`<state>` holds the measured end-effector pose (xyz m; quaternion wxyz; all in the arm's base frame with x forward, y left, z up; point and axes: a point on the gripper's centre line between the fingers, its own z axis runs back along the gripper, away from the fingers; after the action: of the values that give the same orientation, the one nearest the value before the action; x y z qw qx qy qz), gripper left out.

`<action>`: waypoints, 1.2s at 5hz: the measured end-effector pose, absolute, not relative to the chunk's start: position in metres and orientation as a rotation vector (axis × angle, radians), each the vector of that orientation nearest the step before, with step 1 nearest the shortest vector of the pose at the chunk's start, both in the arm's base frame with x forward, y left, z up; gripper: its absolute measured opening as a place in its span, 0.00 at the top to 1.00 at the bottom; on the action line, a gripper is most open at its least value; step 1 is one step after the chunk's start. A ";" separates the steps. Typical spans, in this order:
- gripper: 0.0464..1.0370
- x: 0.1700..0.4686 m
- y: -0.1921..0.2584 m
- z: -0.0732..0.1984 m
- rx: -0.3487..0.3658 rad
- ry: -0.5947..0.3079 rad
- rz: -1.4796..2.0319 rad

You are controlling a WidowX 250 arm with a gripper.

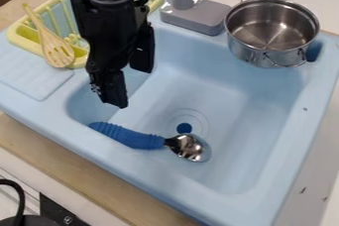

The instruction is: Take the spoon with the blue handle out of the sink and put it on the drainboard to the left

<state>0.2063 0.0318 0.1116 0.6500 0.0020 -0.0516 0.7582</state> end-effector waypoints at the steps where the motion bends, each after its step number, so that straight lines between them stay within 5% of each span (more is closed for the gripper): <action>1: 0.04 0.203 0.031 0.107 0.020 -0.099 1.735; 4: 0.04 0.213 -0.025 0.073 0.093 -0.041 1.913; 6: 0.04 0.208 -0.030 0.062 0.149 -0.099 1.950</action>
<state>0.2083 -0.0298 0.0618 0.5577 0.0631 -0.0420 0.8266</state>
